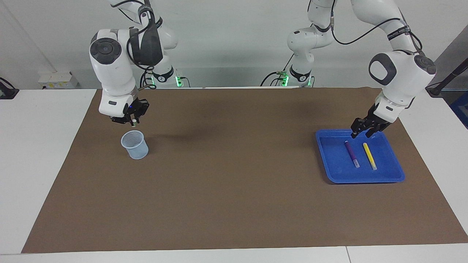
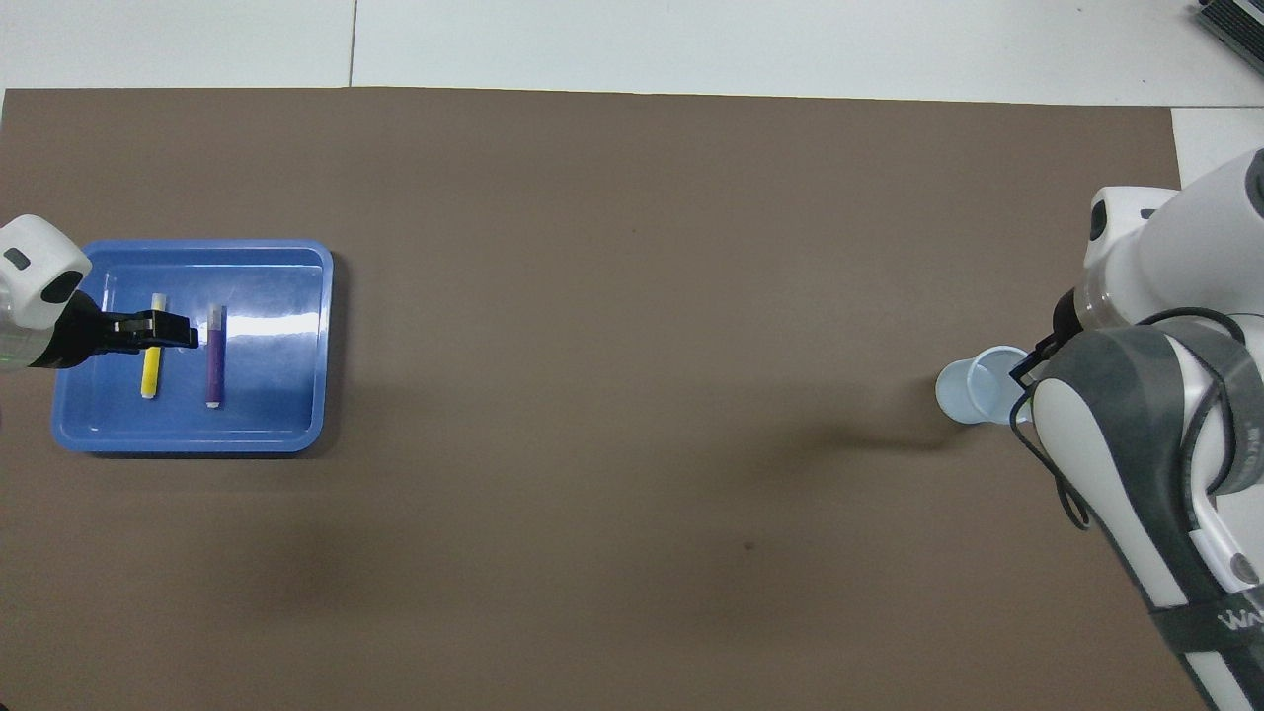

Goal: Transfer and insert pens with both arms
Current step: 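Grasp the purple pen with the left gripper while the right gripper returns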

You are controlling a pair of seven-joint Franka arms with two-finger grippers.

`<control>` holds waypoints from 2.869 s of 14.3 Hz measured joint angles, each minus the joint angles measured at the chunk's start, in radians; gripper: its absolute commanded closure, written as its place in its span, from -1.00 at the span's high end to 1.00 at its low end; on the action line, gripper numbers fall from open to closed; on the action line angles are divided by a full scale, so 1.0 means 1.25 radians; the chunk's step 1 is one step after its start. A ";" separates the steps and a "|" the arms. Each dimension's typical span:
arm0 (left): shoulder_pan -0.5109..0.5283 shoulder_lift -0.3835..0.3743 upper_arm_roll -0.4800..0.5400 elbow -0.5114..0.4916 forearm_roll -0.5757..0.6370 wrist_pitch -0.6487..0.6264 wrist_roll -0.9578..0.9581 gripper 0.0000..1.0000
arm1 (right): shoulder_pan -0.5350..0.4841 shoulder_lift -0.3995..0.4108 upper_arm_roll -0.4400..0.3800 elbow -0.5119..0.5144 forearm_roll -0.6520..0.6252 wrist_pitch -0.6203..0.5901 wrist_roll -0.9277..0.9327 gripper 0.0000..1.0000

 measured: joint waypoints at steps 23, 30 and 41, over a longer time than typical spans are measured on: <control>0.007 0.156 -0.002 -0.002 0.014 0.203 0.017 0.48 | -0.001 -0.002 0.007 -0.071 0.058 0.140 0.029 1.00; 0.007 0.166 -0.004 -0.007 0.014 0.198 0.018 0.42 | 0.042 -0.009 0.014 -0.071 0.146 0.144 0.161 1.00; 0.007 0.170 0.000 -0.003 0.016 0.153 0.018 -0.02 | 0.122 -0.023 0.022 -0.066 0.337 0.141 0.439 1.00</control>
